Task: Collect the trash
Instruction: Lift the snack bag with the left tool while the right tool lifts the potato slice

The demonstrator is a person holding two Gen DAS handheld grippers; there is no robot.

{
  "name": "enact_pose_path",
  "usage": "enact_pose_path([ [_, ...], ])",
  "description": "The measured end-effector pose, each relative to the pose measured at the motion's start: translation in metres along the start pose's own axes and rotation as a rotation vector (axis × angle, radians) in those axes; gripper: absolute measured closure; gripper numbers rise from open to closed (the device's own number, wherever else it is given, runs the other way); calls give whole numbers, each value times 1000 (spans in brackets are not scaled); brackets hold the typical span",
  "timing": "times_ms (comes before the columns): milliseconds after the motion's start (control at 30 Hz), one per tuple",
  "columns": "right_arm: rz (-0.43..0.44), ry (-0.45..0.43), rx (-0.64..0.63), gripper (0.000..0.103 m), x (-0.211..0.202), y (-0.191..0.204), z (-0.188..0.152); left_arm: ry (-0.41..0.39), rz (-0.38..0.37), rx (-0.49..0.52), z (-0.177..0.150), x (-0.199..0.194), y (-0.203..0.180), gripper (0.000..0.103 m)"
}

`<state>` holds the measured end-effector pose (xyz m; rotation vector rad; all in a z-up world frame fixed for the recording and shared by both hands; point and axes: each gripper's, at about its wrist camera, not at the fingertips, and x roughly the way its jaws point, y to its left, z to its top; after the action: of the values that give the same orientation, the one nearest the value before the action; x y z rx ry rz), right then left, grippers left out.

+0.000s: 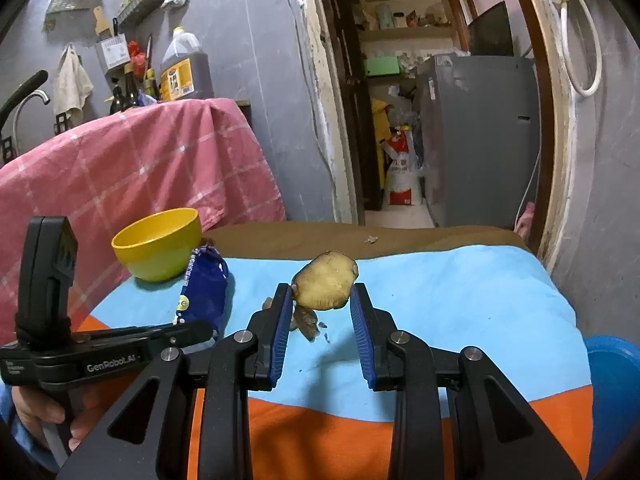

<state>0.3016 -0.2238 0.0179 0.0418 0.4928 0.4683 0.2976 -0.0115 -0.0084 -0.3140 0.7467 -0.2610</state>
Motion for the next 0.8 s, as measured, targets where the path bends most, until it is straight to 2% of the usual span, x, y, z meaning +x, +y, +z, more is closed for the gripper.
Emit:
enact_pose_path([
  [167, -7, -35, -14, 76, -7, 0, 0, -43, 20, 71, -1, -8, -13, 96],
  [500, -40, -144, -67, 76, -35, -3, 2, -175, 59, 277, -15, -29, -62, 96],
  [800, -71, -255, -78, 75, -65, -12, 3, -237, 37, 320, -16, -38, -79, 96],
])
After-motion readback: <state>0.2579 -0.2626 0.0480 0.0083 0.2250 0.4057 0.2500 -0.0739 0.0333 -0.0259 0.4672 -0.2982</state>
